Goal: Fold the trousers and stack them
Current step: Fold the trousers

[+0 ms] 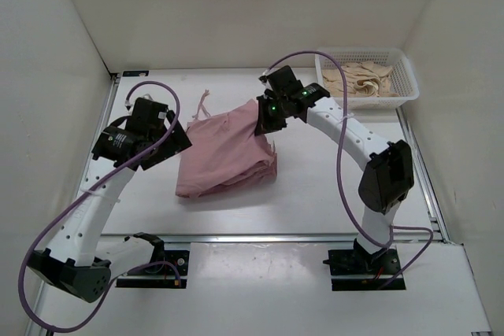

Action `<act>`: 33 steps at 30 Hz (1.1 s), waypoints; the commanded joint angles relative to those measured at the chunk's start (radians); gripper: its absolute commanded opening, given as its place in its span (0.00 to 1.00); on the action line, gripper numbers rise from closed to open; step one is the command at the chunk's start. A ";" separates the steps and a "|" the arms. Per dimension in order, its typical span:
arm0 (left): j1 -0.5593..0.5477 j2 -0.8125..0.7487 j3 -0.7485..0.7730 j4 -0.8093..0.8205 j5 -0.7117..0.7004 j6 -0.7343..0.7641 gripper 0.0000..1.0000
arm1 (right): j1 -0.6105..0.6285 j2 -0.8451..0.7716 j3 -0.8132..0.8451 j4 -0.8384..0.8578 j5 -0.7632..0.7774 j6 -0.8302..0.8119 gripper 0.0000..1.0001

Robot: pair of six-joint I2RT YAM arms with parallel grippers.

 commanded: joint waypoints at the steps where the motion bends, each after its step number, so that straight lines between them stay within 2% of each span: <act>1: 0.004 -0.009 -0.016 0.037 0.050 0.017 0.99 | -0.038 0.055 -0.003 -0.056 -0.004 -0.042 0.00; 2: 0.004 -0.009 -0.028 0.049 0.059 0.017 0.99 | -0.038 0.055 -0.003 -0.056 -0.004 -0.042 0.02; 3: 0.004 0.000 -0.042 0.066 0.060 0.029 0.99 | -0.048 0.065 -0.017 -0.056 -0.004 -0.042 0.23; 4: 0.004 0.000 -0.065 0.089 0.085 0.029 0.99 | -0.059 0.065 -0.017 -0.056 0.005 -0.032 0.38; 6: 0.004 0.041 -0.087 0.112 0.099 0.029 1.00 | -0.059 0.050 -0.026 -0.066 0.080 -0.008 0.64; 7: 0.004 0.055 -0.105 0.121 0.099 0.038 1.00 | -0.059 0.032 -0.026 -0.080 0.115 0.001 0.70; 11: 0.004 0.121 -0.152 0.181 0.136 0.067 0.96 | 0.004 -0.105 -0.060 -0.093 0.346 0.044 0.77; 12: 0.004 0.147 -0.166 0.210 0.136 0.076 0.94 | 0.004 -0.140 -0.070 -0.093 0.347 0.057 0.74; 13: 0.004 0.158 -0.186 0.228 0.136 0.076 0.88 | 0.014 -0.140 -0.098 -0.073 0.347 0.057 0.48; 16: 0.004 0.210 -0.272 0.296 0.156 0.076 0.76 | 0.024 -0.111 -0.130 -0.063 0.226 0.046 0.00; 17: 0.004 0.222 -0.310 0.310 0.177 0.064 0.69 | 0.042 -0.111 -0.177 -0.051 0.203 0.057 0.00; 21: 0.004 0.251 -0.401 0.397 0.211 0.024 0.66 | 0.090 -0.120 -0.372 0.031 0.212 0.090 0.00; 24: 0.004 0.302 -0.422 0.431 0.211 0.013 0.63 | 0.090 -0.073 -0.443 0.116 0.267 0.090 0.00; 25: 0.004 0.337 -0.423 0.431 0.211 0.013 0.62 | 0.090 -0.048 -0.443 0.107 0.317 0.090 0.00; 26: 0.004 0.368 -0.423 0.431 0.198 0.038 0.56 | 0.090 -0.006 -0.417 0.082 0.345 0.090 0.00; 27: 0.004 0.368 -0.423 0.431 0.198 0.038 0.56 | 0.090 -0.005 -0.417 0.082 0.346 0.081 0.00; 31: 0.020 0.306 -0.361 0.355 0.175 0.073 0.56 | 0.099 -0.135 -0.405 0.035 0.379 0.081 0.00; 33: 0.020 0.275 -0.256 0.313 0.155 0.092 0.56 | 0.099 -0.192 -0.356 0.010 0.390 0.081 0.00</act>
